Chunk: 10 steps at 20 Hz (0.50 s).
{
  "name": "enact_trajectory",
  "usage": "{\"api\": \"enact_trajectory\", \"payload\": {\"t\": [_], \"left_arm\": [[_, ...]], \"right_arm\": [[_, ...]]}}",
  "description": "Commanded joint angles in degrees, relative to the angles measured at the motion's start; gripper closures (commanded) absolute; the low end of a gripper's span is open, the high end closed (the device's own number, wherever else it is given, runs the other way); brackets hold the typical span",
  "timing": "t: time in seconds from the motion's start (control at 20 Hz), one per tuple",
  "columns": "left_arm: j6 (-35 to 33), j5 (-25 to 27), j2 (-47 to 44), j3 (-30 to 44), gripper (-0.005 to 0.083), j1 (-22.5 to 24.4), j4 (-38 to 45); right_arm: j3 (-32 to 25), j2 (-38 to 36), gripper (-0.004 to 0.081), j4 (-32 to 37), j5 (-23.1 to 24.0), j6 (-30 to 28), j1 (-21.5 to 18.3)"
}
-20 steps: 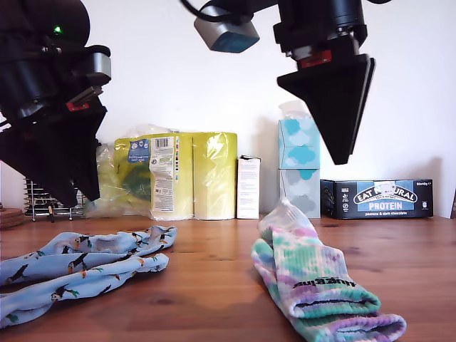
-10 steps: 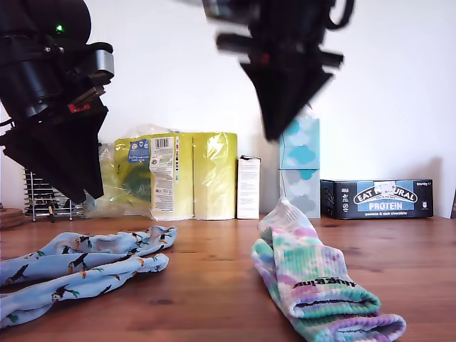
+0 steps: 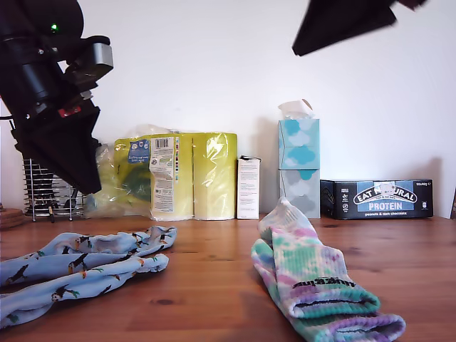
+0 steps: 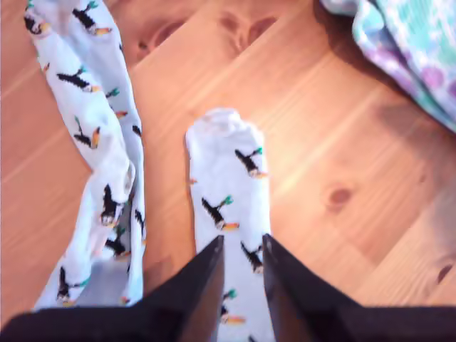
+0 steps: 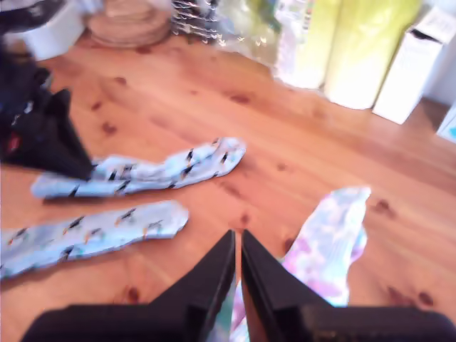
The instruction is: Pair up the socks based on colour and pattern, by placing each sock on top of its pair
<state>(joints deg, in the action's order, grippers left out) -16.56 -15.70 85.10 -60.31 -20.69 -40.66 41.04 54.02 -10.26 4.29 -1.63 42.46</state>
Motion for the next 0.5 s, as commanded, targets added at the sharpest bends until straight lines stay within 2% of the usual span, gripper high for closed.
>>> {"api": "enact_trajectory", "payload": {"t": [0.0, 0.1, 0.3, 0.45], "left_arm": [[-0.5, -1.4, -0.4, 0.6, 0.0667, 0.3, 0.6], [-3.4, -3.4, 0.3, 0.6, 0.0666, 0.3, 2.8], [-4.9, -3.3, 4.6, 0.6, 0.0672, 0.3, 7.7], [-4.9, -3.3, 8.9, 0.6, 0.0749, 0.3, 10.6]], "right_arm": [[-3.4, -4.9, 0.0783, 2.0, -1.4, -0.4, 0.1], [-6.7, -9.2, 0.0783, 1.6, -3.6, -0.5, 0.1], [-9.6, -14.8, 0.0783, -0.4, -5.4, -4.5, 0.1], [-10.0, -17.7, 0.0783, -2.9, -6.4, -4.2, 0.1]]}}
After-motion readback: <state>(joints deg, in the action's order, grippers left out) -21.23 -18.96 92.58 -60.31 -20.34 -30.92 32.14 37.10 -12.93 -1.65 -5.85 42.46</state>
